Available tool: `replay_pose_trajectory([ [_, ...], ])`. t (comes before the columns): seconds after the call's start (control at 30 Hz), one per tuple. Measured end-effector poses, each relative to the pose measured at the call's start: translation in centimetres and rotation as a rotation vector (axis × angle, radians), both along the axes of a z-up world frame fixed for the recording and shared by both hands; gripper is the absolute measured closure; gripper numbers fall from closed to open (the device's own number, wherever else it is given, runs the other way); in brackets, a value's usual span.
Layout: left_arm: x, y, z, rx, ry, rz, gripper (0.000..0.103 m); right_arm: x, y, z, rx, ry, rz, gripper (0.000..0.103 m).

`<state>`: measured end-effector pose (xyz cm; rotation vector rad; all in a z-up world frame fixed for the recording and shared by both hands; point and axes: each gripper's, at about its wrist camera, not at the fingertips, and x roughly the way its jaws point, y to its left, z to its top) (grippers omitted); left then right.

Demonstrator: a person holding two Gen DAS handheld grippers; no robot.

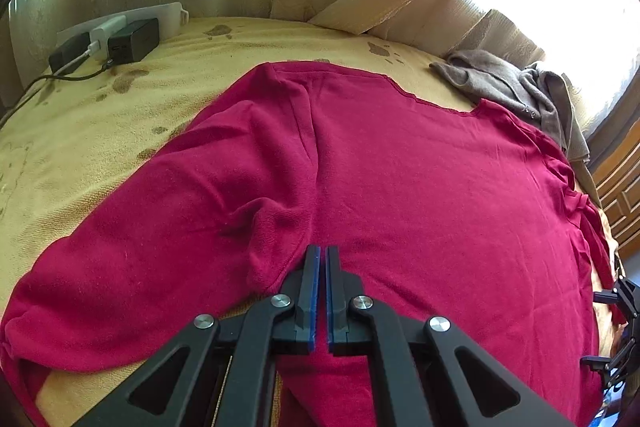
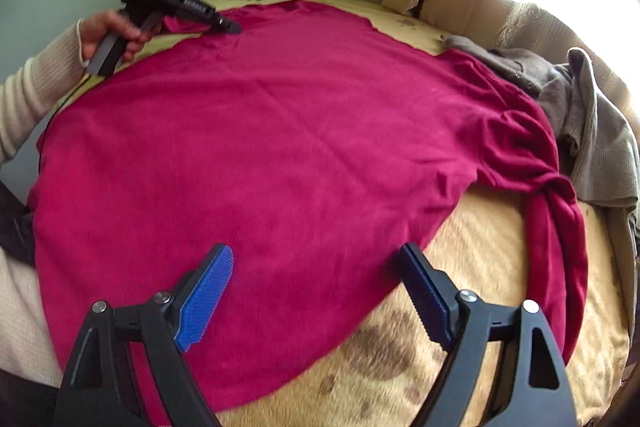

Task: Fold clothes
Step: 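Release the shirt with the right tool while the left tool keeps holding the hem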

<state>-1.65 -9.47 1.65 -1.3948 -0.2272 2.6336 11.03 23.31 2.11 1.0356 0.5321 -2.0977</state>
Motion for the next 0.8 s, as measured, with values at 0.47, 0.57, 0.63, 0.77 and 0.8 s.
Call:
replay_pose_trajectory([
  [0.47,1.3,-3.8,2.5,0.032,0.008,-0.034,0.101,2.4,3.7,1.0,-0.063,0.039,-0.186,0.015],
  [0.57,2.4,-5.1,2.9,0.042,0.005,-0.021,0.101,3.1,3.1,2.8,-0.120,0.068,-0.183,0.015],
  [0.63,2.8,-5.7,2.4,0.016,-0.017,-0.009,0.101,3.5,2.3,3.8,-0.160,0.071,-0.169,0.015],
  [0.77,3.1,-5.8,0.6,-0.126,-0.046,0.017,0.101,4.1,-0.2,4.1,-0.218,0.037,-0.112,0.015],
  [0.8,3.2,-5.7,0.6,-0.153,-0.025,0.014,0.101,4.2,-1.0,3.8,-0.221,0.025,-0.100,0.015],
])
